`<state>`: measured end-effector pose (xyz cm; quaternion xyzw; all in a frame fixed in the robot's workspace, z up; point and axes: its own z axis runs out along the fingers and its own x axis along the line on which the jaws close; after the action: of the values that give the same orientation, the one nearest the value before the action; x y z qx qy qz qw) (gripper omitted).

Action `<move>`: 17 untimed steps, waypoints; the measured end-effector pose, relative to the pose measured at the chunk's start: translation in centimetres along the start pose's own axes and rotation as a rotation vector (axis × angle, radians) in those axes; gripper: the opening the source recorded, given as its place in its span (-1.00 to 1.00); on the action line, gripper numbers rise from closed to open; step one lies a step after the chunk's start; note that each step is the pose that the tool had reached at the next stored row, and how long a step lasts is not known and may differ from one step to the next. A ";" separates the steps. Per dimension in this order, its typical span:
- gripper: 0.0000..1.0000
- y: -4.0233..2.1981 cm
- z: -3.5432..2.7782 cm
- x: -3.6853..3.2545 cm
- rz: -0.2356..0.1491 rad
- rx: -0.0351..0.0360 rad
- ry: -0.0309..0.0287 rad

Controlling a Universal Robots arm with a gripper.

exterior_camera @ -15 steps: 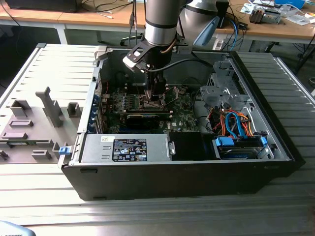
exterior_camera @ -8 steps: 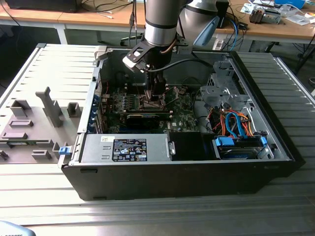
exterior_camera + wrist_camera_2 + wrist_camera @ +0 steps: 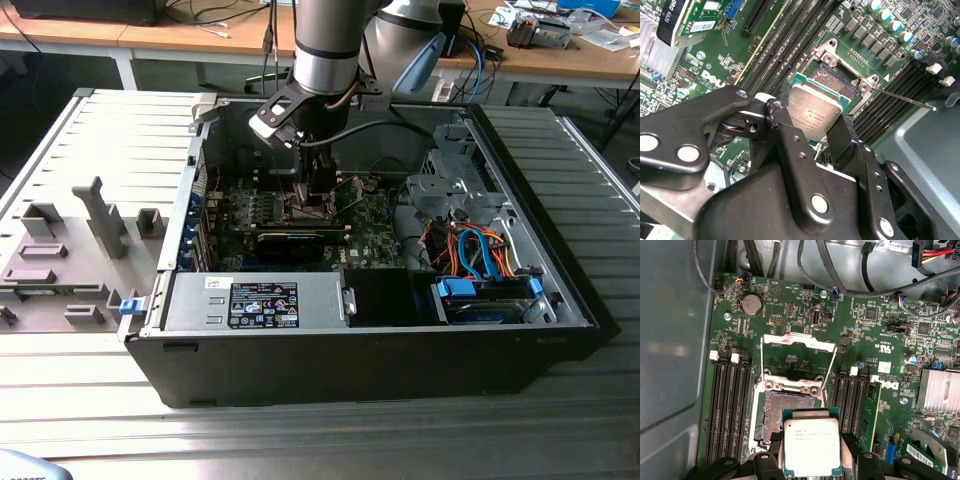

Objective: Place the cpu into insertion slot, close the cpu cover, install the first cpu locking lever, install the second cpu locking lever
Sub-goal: 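Place the cpu into insertion slot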

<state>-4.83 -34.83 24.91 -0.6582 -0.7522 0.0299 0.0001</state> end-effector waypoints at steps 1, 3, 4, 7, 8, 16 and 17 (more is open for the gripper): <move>0.09 0.00 0.00 0.00 0.001 0.0001 0.0000; 0.09 0.00 0.02 0.00 0.003 0.0002 0.0002; 0.09 0.00 0.02 0.00 0.004 0.0002 0.0001; 0.09 0.00 0.04 0.00 0.006 0.0002 0.0003; 0.09 0.00 0.04 0.00 0.007 0.0003 0.0003; 0.09 0.01 0.09 0.00 0.013 0.0005 0.0006; 0.09 0.00 0.10 0.00 0.014 0.0006 0.0006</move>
<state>-4.83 -34.83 24.81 -0.6635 -0.7476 0.0300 0.0003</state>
